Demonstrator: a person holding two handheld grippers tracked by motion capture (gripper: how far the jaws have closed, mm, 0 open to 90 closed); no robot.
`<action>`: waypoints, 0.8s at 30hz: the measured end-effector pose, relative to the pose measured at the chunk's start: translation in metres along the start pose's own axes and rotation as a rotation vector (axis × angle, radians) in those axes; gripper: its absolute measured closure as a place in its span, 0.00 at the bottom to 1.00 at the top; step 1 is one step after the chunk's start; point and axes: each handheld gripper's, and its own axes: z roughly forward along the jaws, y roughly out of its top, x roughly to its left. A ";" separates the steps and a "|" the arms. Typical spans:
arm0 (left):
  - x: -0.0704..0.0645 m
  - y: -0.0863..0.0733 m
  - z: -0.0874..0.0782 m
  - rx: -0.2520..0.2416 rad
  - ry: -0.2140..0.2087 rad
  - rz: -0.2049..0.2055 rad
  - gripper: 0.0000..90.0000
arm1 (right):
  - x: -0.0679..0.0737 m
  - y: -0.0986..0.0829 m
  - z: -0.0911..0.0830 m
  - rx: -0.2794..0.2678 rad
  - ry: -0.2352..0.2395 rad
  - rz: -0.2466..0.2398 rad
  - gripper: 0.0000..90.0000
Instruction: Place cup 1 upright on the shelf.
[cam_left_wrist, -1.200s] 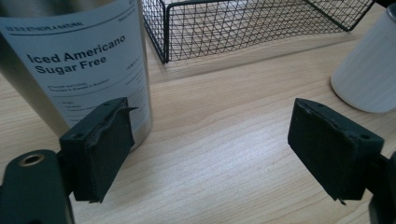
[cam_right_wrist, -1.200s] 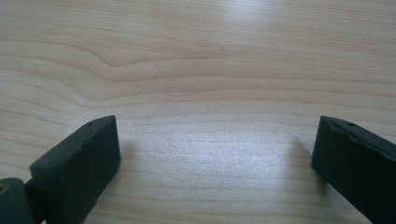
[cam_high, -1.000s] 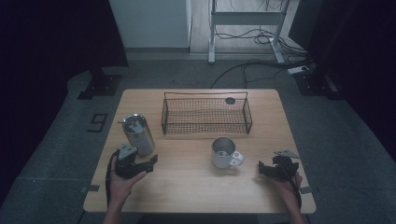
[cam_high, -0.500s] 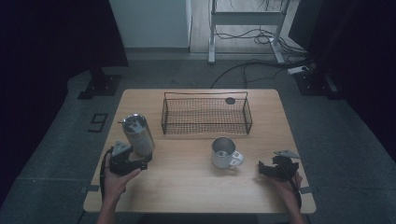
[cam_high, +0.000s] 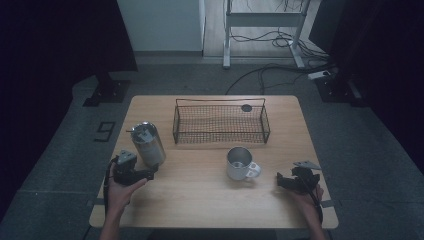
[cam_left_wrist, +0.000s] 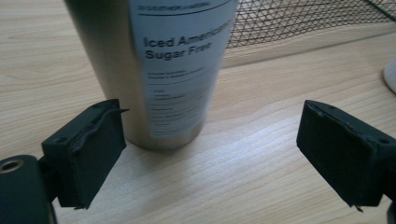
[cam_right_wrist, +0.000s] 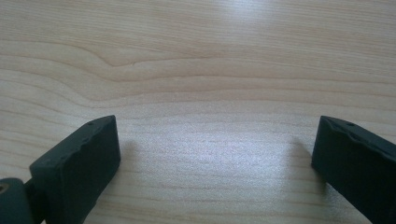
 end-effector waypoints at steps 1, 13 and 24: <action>0.002 0.000 0.001 0.003 0.001 -0.004 0.08 | 0.000 0.000 0.000 0.000 0.000 0.000 0.01; 0.013 0.007 0.006 0.005 0.010 -0.010 0.05 | 0.000 0.000 0.000 0.000 0.000 -0.001 0.01; 0.016 0.016 0.010 0.002 0.022 0.010 0.04 | 0.000 0.000 0.000 0.000 0.000 0.000 0.01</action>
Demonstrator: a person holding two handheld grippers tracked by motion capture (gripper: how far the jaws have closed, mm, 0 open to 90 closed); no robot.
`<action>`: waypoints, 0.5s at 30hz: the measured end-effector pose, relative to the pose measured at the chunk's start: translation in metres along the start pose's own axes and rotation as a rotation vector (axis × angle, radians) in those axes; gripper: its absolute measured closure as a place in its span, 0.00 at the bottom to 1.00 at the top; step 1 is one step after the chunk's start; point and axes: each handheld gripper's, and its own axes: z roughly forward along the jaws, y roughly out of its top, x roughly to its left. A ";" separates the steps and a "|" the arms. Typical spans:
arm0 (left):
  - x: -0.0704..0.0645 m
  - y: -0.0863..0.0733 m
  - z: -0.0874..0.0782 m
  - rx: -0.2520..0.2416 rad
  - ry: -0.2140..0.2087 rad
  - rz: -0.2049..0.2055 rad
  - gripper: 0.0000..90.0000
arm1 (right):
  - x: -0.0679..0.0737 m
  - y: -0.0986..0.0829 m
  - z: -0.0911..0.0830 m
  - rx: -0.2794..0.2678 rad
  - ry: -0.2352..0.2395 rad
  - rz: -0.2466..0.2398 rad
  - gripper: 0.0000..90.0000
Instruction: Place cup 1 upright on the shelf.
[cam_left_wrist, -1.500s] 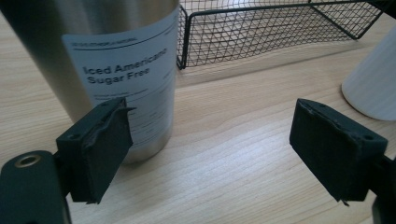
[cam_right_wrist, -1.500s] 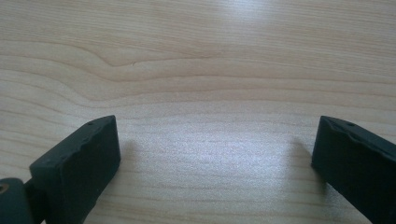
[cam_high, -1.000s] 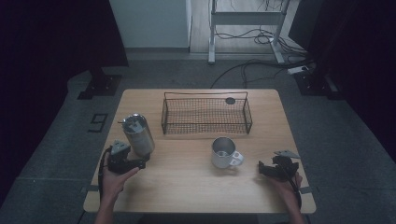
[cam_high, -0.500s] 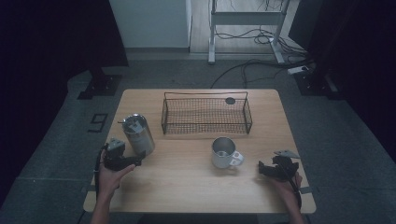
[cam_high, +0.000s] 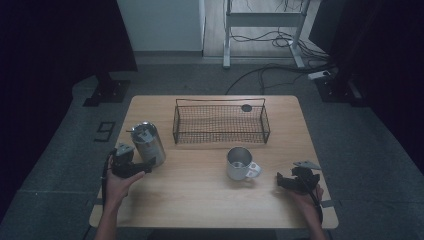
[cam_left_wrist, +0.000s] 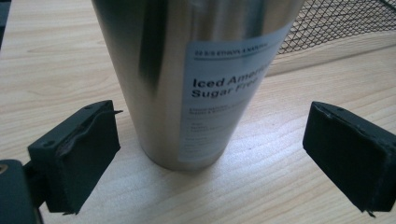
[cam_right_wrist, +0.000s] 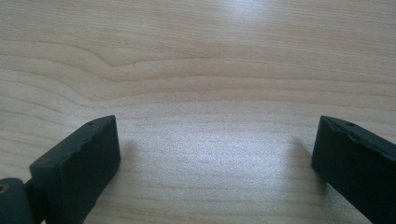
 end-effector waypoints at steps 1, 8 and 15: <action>0.001 0.001 0.001 -0.003 0.002 0.002 0.04 | 0.000 0.000 0.000 0.000 0.000 0.000 0.01; 0.004 0.003 0.003 -0.002 0.012 -0.004 0.04 | 0.000 0.000 0.000 0.000 0.000 0.000 0.01; 0.006 0.008 0.004 -0.007 0.018 0.004 0.04 | 0.000 0.000 0.000 0.000 0.000 0.000 0.01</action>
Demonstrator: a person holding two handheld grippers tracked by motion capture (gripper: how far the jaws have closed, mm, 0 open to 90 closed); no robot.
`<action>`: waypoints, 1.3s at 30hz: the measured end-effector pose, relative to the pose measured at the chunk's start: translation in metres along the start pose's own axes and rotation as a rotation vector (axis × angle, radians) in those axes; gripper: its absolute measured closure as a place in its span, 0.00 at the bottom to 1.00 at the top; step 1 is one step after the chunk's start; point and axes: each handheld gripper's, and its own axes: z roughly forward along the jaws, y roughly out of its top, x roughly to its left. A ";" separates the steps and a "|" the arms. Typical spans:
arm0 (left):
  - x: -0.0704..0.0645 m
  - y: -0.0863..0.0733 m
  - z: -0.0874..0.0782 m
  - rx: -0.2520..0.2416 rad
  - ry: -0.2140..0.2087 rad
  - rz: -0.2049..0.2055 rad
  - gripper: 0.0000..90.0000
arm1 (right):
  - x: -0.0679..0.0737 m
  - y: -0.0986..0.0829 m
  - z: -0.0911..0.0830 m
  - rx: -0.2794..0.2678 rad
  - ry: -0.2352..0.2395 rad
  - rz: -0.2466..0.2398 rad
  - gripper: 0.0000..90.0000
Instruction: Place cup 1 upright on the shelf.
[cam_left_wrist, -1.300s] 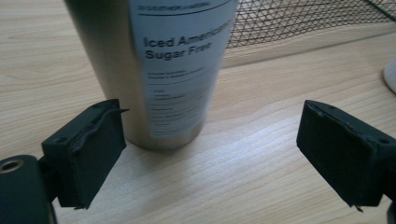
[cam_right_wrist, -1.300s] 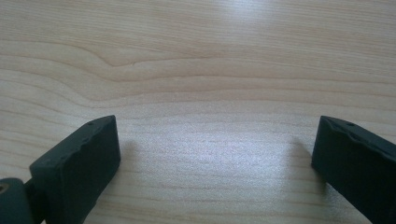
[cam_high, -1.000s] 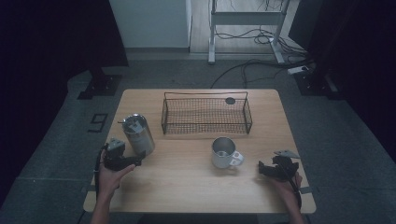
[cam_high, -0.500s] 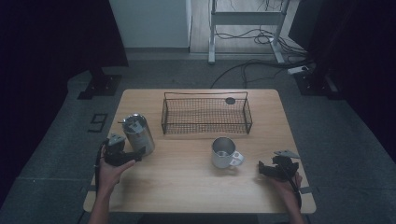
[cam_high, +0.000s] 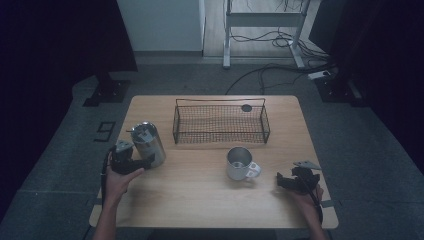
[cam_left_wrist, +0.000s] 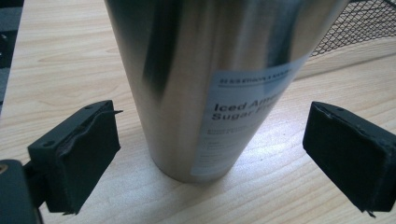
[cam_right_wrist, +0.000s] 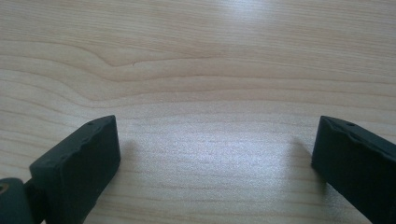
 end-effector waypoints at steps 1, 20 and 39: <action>0.000 0.001 0.000 -0.004 0.003 0.000 0.04 | 0.000 0.000 0.000 0.000 0.000 0.001 0.01; -0.002 0.013 0.009 -0.022 0.024 0.002 0.05 | 0.000 0.000 0.000 0.000 0.000 0.001 0.01; -0.002 0.024 0.019 -0.024 0.015 0.008 0.04 | 0.000 0.000 0.000 -0.001 0.000 -0.001 0.01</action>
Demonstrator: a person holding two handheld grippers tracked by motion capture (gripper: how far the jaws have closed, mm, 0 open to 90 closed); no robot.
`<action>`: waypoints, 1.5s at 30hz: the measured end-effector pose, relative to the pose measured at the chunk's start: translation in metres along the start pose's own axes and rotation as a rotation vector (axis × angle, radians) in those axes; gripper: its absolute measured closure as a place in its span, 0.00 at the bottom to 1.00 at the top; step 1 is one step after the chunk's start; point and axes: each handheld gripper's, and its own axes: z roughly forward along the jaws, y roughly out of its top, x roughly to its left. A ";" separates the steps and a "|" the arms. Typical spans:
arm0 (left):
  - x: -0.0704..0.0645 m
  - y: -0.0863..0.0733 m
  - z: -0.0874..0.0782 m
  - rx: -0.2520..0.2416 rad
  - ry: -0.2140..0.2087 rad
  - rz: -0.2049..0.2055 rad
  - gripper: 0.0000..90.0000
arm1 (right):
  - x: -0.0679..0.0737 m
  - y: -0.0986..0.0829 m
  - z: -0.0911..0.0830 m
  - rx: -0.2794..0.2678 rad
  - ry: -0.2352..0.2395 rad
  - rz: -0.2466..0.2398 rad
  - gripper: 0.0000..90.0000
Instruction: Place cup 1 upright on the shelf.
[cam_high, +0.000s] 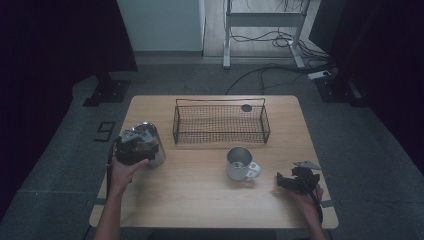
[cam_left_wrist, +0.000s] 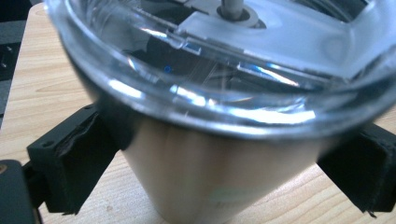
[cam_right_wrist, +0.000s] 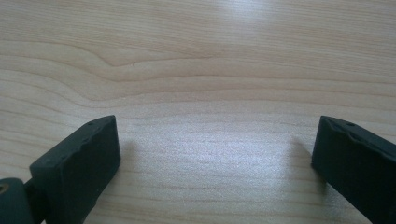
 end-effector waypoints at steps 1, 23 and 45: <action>0.000 0.001 0.001 0.000 0.003 0.002 0.04 | 0.000 0.000 0.000 0.000 0.000 0.001 0.01; 0.001 0.006 0.010 -0.051 -0.026 -0.014 0.00 | 0.000 0.000 0.000 0.000 0.000 0.000 0.01; -0.003 0.006 0.020 -0.032 0.016 0.033 0.04 | 0.000 0.000 0.000 0.000 0.000 0.001 0.01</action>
